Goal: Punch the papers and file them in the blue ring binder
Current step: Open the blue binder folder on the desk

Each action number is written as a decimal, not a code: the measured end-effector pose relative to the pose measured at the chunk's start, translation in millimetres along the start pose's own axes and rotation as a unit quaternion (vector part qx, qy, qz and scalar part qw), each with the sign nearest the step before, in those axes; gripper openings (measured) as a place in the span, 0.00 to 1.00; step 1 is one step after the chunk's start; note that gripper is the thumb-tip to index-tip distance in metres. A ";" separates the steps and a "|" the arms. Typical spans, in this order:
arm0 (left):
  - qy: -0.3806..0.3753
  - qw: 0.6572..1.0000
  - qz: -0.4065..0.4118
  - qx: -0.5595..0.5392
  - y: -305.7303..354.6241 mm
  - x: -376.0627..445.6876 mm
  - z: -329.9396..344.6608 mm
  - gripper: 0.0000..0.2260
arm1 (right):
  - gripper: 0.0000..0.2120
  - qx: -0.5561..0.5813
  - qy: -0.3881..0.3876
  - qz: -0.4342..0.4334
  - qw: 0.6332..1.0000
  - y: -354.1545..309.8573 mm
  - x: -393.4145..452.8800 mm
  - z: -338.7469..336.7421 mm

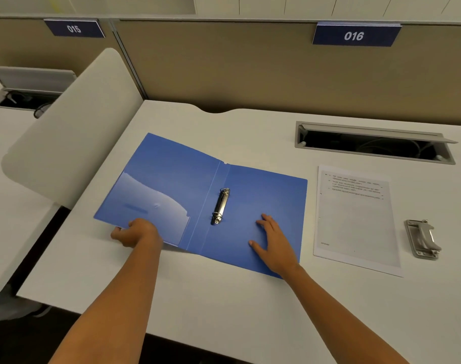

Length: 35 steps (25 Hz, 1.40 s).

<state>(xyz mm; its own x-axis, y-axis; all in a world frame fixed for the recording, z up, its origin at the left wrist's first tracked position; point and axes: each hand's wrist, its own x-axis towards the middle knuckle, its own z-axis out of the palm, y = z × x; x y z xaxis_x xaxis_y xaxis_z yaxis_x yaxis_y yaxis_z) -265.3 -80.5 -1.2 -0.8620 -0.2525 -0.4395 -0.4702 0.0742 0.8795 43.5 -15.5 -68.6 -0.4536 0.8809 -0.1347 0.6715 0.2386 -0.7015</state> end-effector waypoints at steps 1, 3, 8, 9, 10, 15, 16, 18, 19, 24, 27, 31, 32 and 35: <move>-0.011 1.000 -0.015 0.006 0.5 0.7 2.0 0.20 | 0.29 -0.001 0.007 0.000 1.000 -0.5 -0.7 2.2; -0.022 0.996 0.011 0.089 0.8 -6.1 3.1 0.28 | 0.27 0.010 0.022 0.001 1.000 -0.6 -0.6 6.8; -0.336 0.763 0.396 0.385 -49.4 -26.2 7.0 0.25 | 0.21 0.041 0.059 -0.014 0.997 -7.2 11.4 13.4; -0.406 0.725 0.405 0.382 -57.6 -31.3 9.4 0.24 | 0.20 0.055 0.049 -0.019 0.997 -12.0 15.2 15.0; -0.451 0.700 0.397 0.385 -62.9 -36.9 12.6 0.23 | 0.20 0.067 0.036 -0.024 0.997 -17.1 19.1 17.3; -0.489 0.661 0.386 0.418 -75.2 -55.9 16.6 0.24 | 0.25 0.096 -0.014 -0.032 0.995 -41.0 35.3 35.0; -0.486 0.654 0.395 0.426 -76.3 -55.0 15.3 0.26 | 0.26 0.097 -0.022 -0.030 0.995 -46.1 38.1 38.2; -0.477 0.646 0.404 0.439 -77.1 -52.3 16.7 0.27 | 0.26 0.093 -0.047 -0.023 0.994 -56.5 43.6 41.7; -0.473 0.641 0.407 0.447 -77.2 -51.2 18.0 0.27 | 0.26 0.093 -0.059 -0.019 0.994 -60.4 46.3 42.4; -0.455 0.600 0.441 0.487 -72.8 -45.7 24.2 0.24 | 0.23 0.170 -0.053 -0.001 0.984 -61.5 56.0 40.0; -0.454 0.572 0.465 0.500 -66.0 -40.6 26.2 0.24 | 0.20 0.169 -0.054 -0.002 0.984 -61.6 55.9 41.2; -0.439 0.562 0.467 0.522 -61.8 -46.2 27.7 0.28 | 0.19 0.158 -0.071 0.001 0.985 -62.8 62.3 43.5; -0.438 0.562 0.467 0.523 -62.1 -47.5 27.9 0.29 | 0.18 0.159 -0.076 0.004 0.984 -62.6 65.2 42.9; -0.433 0.575 0.473 0.507 -62.8 -49.7 27.6 0.28 | 0.15 0.178 -0.094 0.013 0.979 -61.9 70.8 39.9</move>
<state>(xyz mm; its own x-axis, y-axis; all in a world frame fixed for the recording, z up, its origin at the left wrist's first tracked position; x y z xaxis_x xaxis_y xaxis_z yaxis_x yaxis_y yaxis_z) -198.2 -46.1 -39.7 -0.3876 0.9072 -0.1635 0.7980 0.4190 0.4333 -53.5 15.8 -62.7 -0.5610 0.7862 -0.2591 0.4527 0.0293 -0.8912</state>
